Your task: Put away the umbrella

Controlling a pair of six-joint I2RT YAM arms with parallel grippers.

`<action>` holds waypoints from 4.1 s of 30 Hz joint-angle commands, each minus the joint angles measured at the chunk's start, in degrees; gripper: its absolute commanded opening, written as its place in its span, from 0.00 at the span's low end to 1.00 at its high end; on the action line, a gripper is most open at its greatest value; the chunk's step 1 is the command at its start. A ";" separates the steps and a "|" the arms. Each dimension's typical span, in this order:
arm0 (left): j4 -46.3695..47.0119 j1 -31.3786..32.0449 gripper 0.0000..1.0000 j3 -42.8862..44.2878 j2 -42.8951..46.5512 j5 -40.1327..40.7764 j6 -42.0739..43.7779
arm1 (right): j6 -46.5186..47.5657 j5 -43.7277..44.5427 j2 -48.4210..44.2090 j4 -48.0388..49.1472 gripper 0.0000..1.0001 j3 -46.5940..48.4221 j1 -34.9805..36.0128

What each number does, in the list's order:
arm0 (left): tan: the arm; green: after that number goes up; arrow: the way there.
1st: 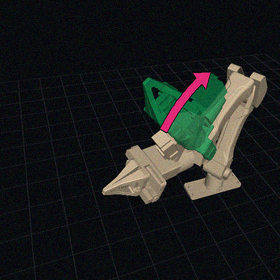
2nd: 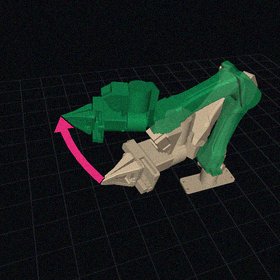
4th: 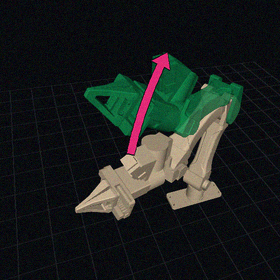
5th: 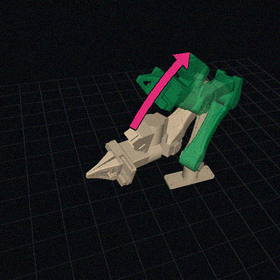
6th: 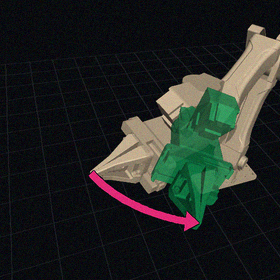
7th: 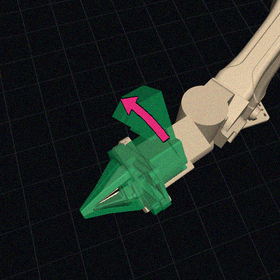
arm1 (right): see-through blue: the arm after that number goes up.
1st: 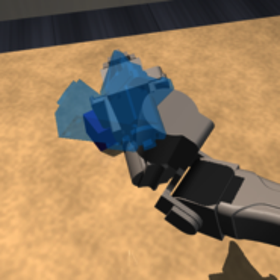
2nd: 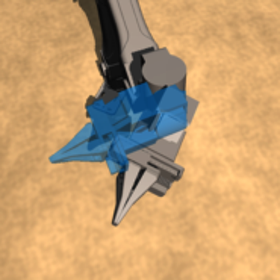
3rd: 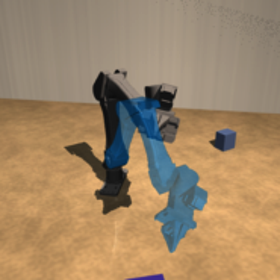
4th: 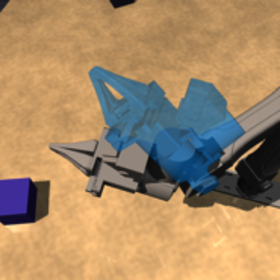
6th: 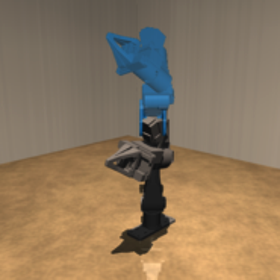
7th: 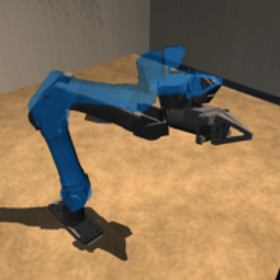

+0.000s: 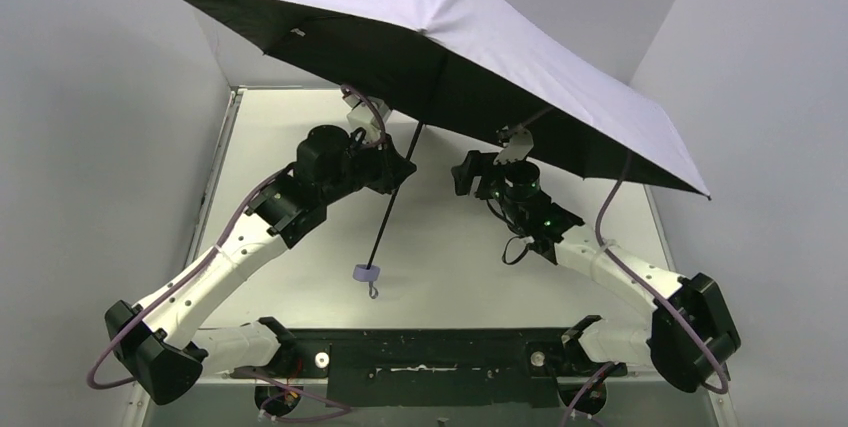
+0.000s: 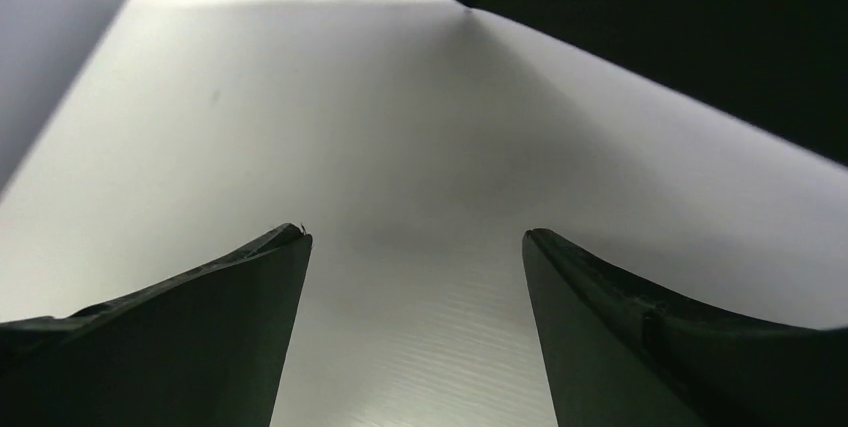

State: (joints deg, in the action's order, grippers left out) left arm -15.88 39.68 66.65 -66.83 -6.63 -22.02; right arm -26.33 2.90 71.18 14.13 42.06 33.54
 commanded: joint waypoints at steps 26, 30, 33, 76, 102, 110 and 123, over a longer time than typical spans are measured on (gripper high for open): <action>1.18 9.37 0.00 -1.34 -3.76 10.31 4.29 | -32.28 -11.68 -8.29 8.48 0.92 7.60 -6.68; 1.29 9.81 0.00 -1.61 -4.31 10.34 4.31 | -33.24 -13.92 -6.99 11.67 0.92 10.49 -6.73; 1.47 10.04 0.00 -1.93 -4.45 10.54 4.35 | -33.30 -14.14 -6.10 11.47 0.92 13.02 -6.86; 0.23 11.96 0.00 -2.66 -5.51 10.14 4.79 | -37.92 -12.58 10.55 14.17 0.53 32.35 -16.13; 0.42 12.07 0.00 -4.76 -4.58 9.67 4.33 | -39.55 -13.18 13.05 16.47 0.35 33.69 -17.99; 1.40 11.87 0.00 -3.48 -4.93 10.82 4.03 | -37.73 -15.96 11.82 15.75 0.00 30.23 -16.38; 4.34 4.99 0.00 5.39 -8.13 11.94 4.26 | -34.10 -6.26 -4.00 6.98 0.00 2.50 4.66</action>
State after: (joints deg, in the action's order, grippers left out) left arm -22.65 49.01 65.30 -75.02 2.35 -18.44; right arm -60.20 -1.28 70.83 24.93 50.19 31.18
